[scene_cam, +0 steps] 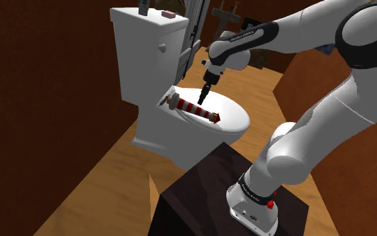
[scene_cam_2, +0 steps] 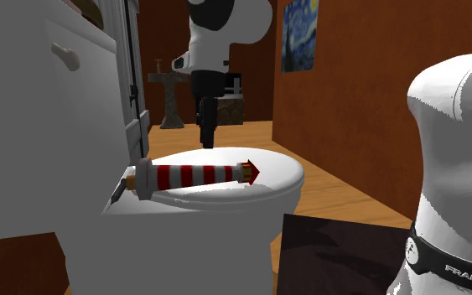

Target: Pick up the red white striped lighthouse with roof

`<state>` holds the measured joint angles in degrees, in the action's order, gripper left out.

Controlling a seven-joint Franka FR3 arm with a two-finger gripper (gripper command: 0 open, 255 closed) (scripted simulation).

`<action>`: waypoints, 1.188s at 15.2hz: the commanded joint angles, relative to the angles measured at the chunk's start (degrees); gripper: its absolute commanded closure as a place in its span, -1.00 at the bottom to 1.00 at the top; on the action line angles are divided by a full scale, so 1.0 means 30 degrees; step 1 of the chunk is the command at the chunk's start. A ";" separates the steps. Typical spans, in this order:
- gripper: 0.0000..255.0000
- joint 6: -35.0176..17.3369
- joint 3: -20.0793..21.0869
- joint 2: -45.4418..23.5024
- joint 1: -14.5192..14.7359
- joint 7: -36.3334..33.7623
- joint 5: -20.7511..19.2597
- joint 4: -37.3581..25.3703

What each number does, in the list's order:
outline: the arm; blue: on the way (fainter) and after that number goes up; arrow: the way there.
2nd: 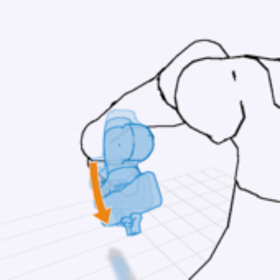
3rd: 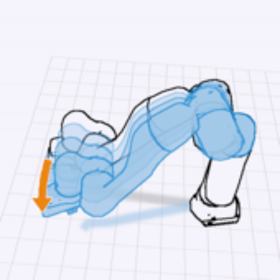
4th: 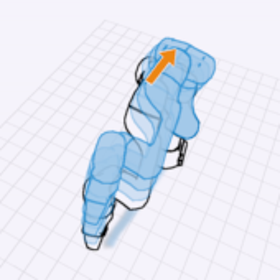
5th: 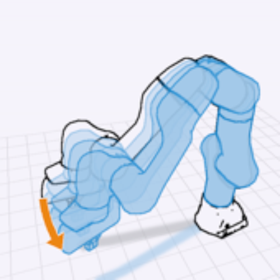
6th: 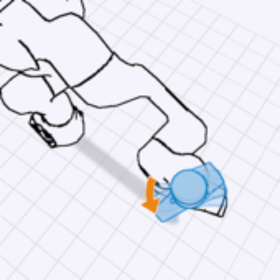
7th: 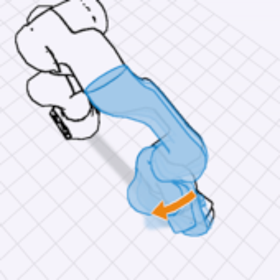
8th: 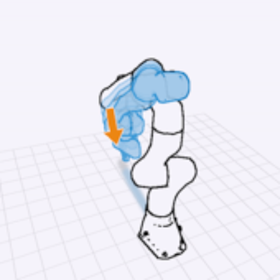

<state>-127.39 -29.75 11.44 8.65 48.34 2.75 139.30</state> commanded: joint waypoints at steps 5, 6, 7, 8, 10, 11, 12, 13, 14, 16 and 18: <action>-1.00 -0.1623 -0.0683 -0.3468 0.0503 0.3555 0.2312 -0.0705; -1.00 -0.1865 -0.0684 -0.3690 0.0513 0.3724 0.2512 -0.0634; -1.00 -0.2105 -0.0680 -0.3917 0.0520 0.3898 0.2721 -0.0568; -1.00 -0.2343 -0.0670 -0.4149 0.0523 0.4079 0.2939 -0.0507; -1.00 -0.2942 -0.0624 -0.4767 0.0525 0.4572 0.3543 -0.0373; -1.00 -0.2942 -0.0619 -0.4767 0.0520 0.4572 0.3542 -0.0373; -1.00 -0.2942 -0.0619 -0.4767 0.0520 0.4571 0.3541 -0.0372; 1.00 -0.2944 -0.0625 -0.4789 0.0511 0.4600 0.3558 -0.0385; 1.00 -0.2909 -0.0629 -0.4770 0.0510 0.4581 0.3535 -0.0404; 1.00 -0.2951 -0.0597 -0.4947 0.0521 0.4657 0.3687 -0.0505; 1.00 -0.2964 -0.0581 -0.4952 0.0537 0.4635 0.3696 -0.0498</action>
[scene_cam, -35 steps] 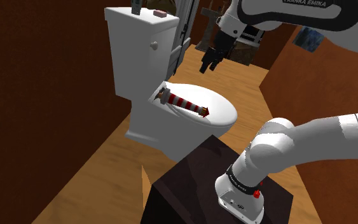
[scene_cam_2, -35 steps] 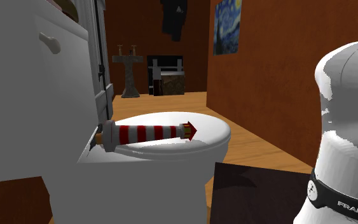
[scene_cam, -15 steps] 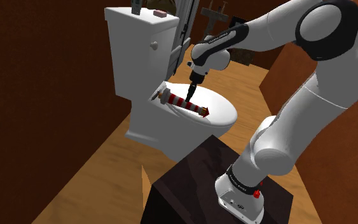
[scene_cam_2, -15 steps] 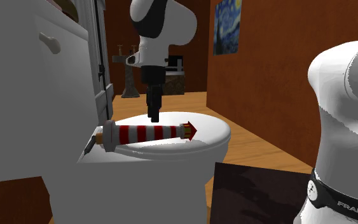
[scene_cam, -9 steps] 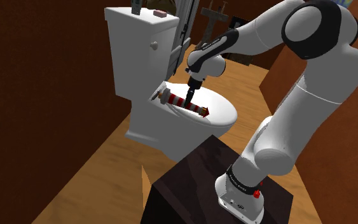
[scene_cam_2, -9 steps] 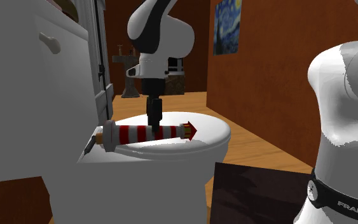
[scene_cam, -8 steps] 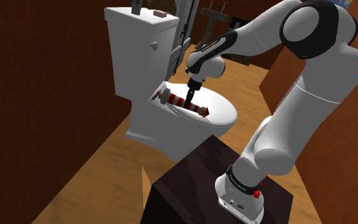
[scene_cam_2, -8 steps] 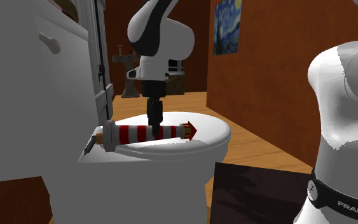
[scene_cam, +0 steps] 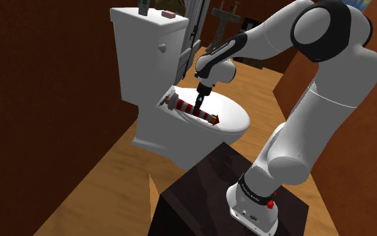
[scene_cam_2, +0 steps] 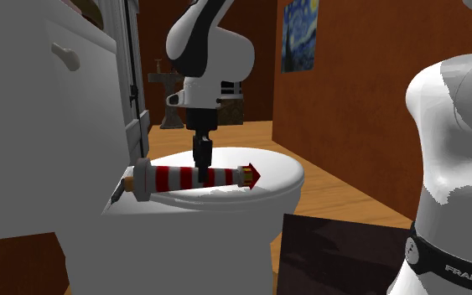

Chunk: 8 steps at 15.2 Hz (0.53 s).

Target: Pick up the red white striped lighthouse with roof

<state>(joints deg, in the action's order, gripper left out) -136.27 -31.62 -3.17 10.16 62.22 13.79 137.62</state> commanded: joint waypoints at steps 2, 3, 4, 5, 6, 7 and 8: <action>1.00 0.0012 0.0033 -0.0080 0.0020 0.0025 0.0008 0.0053; 1.00 0.0027 0.0026 -0.0050 0.0018 0.0011 -0.0020 0.0060; 1.00 0.0019 0.0002 0.0102 0.0020 -0.0052 -0.0139 0.0188; 1.00 0.0250 -0.0027 0.0346 0.0028 -0.0248 -0.0381 0.0140; 1.00 0.0483 -0.0050 0.0585 0.0033 -0.0439 -0.0613 0.0087; 1.00 0.0719 -0.0068 0.0820 0.0036 -0.0623 -0.0836 0.0029; 1.00 0.0957 -0.0078 0.1050 0.0033 -0.0801 -0.1051 -0.0035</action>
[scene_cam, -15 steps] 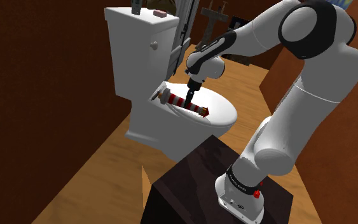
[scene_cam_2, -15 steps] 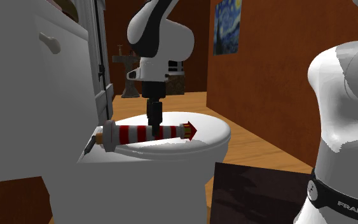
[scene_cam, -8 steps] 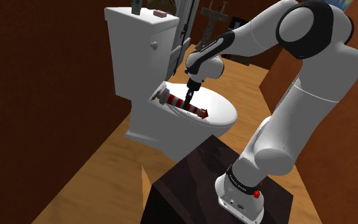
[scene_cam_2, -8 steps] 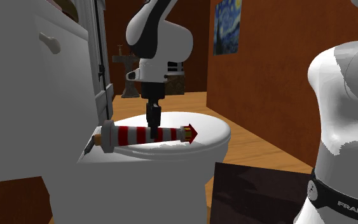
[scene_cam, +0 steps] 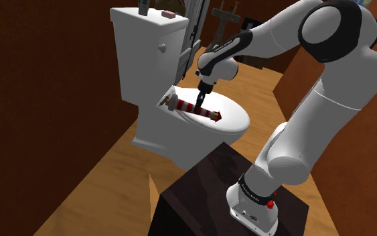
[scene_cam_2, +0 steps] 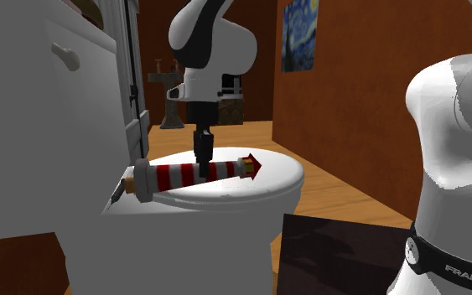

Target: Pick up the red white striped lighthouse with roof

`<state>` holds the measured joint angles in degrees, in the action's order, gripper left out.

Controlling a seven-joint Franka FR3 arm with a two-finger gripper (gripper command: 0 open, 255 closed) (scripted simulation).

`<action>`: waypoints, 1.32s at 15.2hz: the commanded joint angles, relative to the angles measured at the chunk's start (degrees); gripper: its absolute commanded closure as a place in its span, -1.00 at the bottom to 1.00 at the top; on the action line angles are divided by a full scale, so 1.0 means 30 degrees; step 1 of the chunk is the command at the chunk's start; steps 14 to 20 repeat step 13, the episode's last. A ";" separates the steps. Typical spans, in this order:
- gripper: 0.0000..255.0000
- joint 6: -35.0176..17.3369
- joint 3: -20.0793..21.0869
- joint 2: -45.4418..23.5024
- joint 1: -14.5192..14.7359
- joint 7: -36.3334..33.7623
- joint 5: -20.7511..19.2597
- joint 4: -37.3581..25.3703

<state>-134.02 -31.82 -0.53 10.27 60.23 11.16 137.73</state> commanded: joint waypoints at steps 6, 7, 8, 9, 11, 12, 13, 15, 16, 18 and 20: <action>1.00 0.1682 0.0018 0.1445 -0.0056 -0.1083 -0.1274 -0.0553; 1.00 0.1934 0.0035 0.1640 -0.0070 -0.1221 -0.1427 -0.0650; 1.00 0.2187 0.0055 0.1829 -0.0084 -0.1353 -0.1573 -0.0751; 1.00 0.2441 0.0077 0.2013 -0.0098 -0.1481 -0.1711 -0.0858; 1.00 0.2951 0.0127 0.2364 -0.0126 -0.1721 -0.1965 -0.1083; 1.00 0.2990 0.0133 0.2390 -0.0131 -0.1738 -0.1983 -0.1101; 1.00 0.2990 0.0134 0.2391 -0.0131 -0.1739 -0.1984 -0.1101; 1.00 0.2990 0.0134 0.2391 -0.0131 -0.1739 -0.1984 -0.1101; 1.00 0.2990 0.0134 0.2391 -0.0131 -0.1739 -0.1984 -0.1101; 1.00 0.2990 0.0134 0.2391 -0.0131 -0.1739 -0.1984 -0.1101; 1.00 0.2990 0.0134 0.2391 -0.0131 -0.1739 -0.1984 -0.1101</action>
